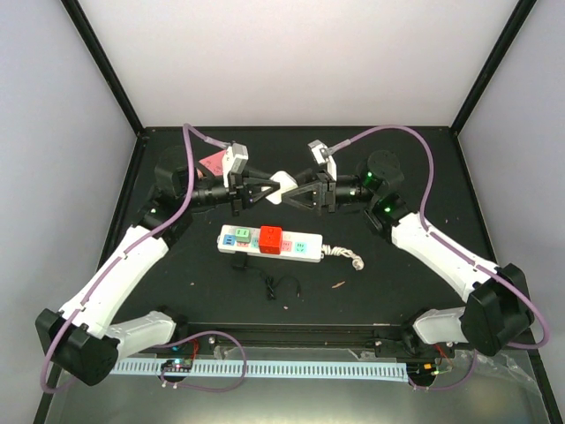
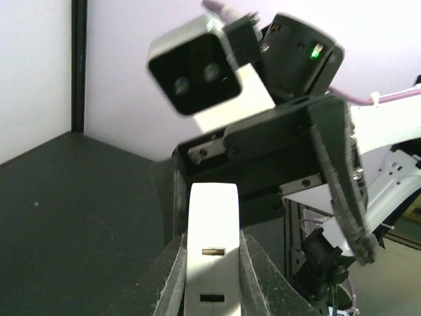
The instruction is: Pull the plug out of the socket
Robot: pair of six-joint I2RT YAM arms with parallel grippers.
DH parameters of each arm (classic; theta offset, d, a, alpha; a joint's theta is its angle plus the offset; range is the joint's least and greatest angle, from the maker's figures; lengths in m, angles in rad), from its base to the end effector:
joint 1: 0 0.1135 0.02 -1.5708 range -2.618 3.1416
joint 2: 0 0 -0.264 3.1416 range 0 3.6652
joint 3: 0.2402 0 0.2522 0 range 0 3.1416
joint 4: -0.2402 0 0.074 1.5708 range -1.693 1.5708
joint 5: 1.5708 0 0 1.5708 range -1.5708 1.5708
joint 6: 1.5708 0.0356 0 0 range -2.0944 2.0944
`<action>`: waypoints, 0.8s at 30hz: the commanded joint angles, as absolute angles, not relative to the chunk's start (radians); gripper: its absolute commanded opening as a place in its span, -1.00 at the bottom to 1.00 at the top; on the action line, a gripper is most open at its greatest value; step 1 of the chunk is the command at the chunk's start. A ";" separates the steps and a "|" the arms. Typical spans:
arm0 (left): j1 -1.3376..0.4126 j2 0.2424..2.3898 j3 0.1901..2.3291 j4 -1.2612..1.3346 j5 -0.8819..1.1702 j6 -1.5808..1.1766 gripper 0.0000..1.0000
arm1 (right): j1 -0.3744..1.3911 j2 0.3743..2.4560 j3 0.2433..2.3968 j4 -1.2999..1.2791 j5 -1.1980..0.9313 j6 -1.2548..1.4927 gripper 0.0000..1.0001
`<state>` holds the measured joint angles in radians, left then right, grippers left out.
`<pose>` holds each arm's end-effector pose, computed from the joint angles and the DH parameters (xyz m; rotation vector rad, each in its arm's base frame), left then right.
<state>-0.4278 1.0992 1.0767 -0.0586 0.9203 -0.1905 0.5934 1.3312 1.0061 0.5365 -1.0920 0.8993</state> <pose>0.2080 -0.1260 0.3954 0.9198 1.5094 -1.2100 0.2286 0.1923 0.3675 -0.8567 1.5995 1.8654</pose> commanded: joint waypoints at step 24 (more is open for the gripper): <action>0.199 1.324 1.074 -0.521 0.793 0.212 -0.97 | 0.443 1.192 1.008 -0.150 -0.829 -0.017 0.98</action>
